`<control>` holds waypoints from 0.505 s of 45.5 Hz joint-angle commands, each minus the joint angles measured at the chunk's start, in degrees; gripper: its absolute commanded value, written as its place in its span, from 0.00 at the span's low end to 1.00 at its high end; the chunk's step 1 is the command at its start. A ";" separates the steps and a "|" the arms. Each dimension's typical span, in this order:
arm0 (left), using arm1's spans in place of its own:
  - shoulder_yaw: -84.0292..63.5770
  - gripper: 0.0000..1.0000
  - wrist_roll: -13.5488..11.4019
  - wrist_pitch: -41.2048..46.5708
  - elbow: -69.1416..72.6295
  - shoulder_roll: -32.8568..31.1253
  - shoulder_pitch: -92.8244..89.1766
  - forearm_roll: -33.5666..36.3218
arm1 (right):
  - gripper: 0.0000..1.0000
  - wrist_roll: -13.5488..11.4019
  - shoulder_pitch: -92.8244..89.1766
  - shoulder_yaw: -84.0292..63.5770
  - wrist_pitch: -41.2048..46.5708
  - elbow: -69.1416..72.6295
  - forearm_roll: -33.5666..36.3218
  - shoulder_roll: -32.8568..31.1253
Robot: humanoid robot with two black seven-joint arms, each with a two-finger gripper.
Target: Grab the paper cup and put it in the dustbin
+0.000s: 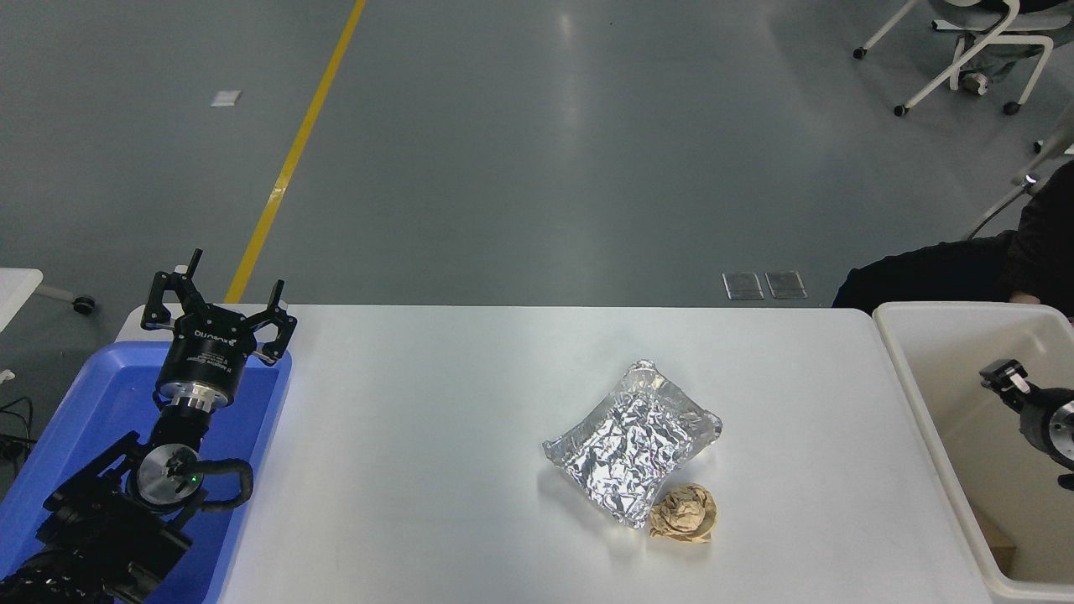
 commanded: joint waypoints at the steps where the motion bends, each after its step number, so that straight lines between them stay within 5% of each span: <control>1: 0.04 1.00 0.05 -0.09 -0.07 0.00 -0.06 0.00 | 1.00 -0.19 25.26 -9.05 16.11 20.25 -5.85 -7.38; 8: 0.04 1.00 0.05 -0.09 -0.07 0.00 0.03 0.00 | 1.00 -0.19 42.22 -18.72 27.28 33.16 -7.26 -6.07; 23: 0.04 1.00 -0.03 -0.09 0.01 0.00 0.12 -0.08 | 1.00 -0.36 60.70 -26.73 34.41 45.31 -6.12 4.83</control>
